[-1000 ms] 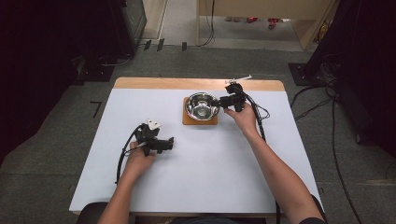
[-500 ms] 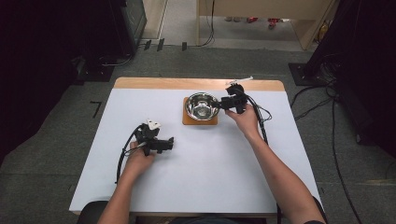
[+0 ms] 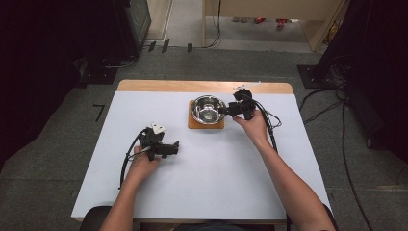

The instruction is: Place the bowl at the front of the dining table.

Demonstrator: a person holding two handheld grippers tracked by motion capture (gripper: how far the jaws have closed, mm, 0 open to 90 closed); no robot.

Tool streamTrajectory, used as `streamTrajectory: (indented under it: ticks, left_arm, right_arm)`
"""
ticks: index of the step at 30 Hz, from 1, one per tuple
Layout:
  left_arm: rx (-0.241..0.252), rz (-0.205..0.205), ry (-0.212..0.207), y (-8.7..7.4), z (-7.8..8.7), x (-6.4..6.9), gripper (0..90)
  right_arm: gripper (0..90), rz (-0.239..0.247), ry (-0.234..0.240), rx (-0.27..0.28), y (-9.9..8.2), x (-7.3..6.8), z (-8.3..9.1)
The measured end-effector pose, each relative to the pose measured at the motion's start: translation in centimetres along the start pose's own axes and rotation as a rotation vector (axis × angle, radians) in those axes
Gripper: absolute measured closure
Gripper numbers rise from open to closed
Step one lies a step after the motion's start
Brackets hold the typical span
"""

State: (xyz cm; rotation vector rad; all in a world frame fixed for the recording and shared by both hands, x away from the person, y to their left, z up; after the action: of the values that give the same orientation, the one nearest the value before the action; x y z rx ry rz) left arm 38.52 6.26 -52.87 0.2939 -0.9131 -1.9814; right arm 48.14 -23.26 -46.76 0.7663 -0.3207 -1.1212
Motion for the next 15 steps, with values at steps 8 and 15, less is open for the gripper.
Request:
streamTrajectory:
  ticks: [8, 15]
  left_arm:
    - [0.000, 0.000, 0.000, 0.0, 0.0, 0.0, 0.0]
    - [0.000, 0.000, 0.000, 0.0, 0.0, 0.0, 0.0]
  right_arm:
    - [36.1, -0.006, 0.002, 0.005, -0.6, -0.2, 0.8]
    - [36.1, 0.017, -0.018, 0.009, -1.3, -0.4, 1.2]
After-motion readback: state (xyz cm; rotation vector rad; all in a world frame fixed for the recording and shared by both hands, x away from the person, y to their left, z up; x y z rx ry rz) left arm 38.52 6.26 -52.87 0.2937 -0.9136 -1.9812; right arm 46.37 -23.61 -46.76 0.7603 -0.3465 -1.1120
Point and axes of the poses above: each handheld gripper's, and its own axes: z roughly backward along the jaws, y roughly out of its top, x roughly to its right, the point moved 4 cm from there along -z, roughly forward along the jaws, and after that the axes turned 12 degrees about -y, right-handed, at the moved point
